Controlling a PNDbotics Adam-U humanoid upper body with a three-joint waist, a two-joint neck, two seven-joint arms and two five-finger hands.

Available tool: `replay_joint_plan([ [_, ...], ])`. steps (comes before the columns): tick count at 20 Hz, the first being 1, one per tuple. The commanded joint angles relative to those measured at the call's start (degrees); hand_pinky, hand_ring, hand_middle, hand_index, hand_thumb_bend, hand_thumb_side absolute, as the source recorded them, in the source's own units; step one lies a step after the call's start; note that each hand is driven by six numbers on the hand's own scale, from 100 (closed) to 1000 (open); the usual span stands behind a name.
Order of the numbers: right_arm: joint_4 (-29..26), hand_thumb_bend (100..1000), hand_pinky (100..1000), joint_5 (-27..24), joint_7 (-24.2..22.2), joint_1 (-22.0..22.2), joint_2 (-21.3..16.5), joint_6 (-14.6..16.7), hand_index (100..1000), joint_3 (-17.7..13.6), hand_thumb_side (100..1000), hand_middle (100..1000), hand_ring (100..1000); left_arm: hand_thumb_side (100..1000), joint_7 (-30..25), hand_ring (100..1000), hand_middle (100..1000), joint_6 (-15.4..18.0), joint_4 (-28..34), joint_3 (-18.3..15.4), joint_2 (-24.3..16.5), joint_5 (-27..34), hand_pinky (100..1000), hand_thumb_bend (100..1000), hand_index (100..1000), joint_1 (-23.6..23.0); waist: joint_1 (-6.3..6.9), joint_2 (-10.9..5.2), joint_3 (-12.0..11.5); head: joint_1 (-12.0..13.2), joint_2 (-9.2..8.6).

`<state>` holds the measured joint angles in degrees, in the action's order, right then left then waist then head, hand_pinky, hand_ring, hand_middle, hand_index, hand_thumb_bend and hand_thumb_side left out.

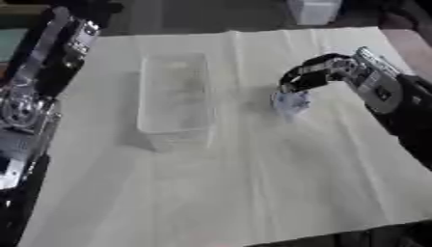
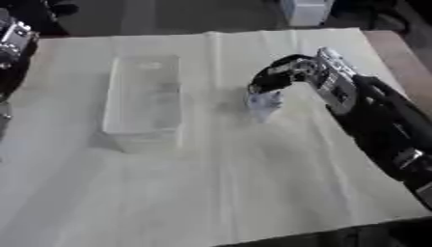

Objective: Pick up objects on the table and place them in the box.

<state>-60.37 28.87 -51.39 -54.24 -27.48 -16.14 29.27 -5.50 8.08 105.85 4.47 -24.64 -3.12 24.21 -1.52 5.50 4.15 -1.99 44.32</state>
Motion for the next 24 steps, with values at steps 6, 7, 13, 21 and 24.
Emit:
replay_joint_plan([
  [6, -1.1, 100, 965, -1.7, -0.6, -0.3, 0.2, -0.3, 1000, -0.2, 900, 1000, 958, 908, -0.1, 920, 929, 0.1, 0.8, -0.5, -0.3, 0.2, 874, 104, 858, 0.6, 0.17, -1.08, -0.2, -0.3, -0.2],
  [7, -1.1, 100, 967, -1.7, -0.6, -0.3, 0.3, -0.3, 1000, -0.2, 899, 1000, 959, 908, -0.1, 920, 929, 0.1, 0.8, -0.5, -0.3, 0.2, 874, 104, 858, 0.6, 0.18, -1.08, -0.2, -0.4, -0.2],
  [13, -1.1, 100, 967, -1.2, -0.6, -0.2, 0.8, -0.4, 1000, -0.1, 891, 1000, 960, 908, -0.1, 920, 930, 0.1, 0.9, -0.4, -0.3, 0.3, 875, 103, 858, 0.6, 0.19, -1.01, -0.3, -0.4, -0.2],
  [21, -0.7, 100, 962, -3.8, -0.6, -0.1, 1.2, -0.6, 1000, 0.7, 886, 1000, 961, 908, -0.2, 921, 930, 0.2, 0.9, -0.4, -0.3, 0.3, 876, 103, 858, 0.7, 0.18, -0.87, -0.2, -0.5, -0.2],
  [24, -0.6, 100, 950, -4.1, -0.6, 0.0, 1.3, -0.9, 1000, 0.9, 861, 1000, 955, 908, -0.2, 921, 930, 0.2, 0.9, -0.4, -0.3, 0.3, 876, 103, 858, 0.8, 0.22, -0.85, -0.2, -0.5, -0.2],
])
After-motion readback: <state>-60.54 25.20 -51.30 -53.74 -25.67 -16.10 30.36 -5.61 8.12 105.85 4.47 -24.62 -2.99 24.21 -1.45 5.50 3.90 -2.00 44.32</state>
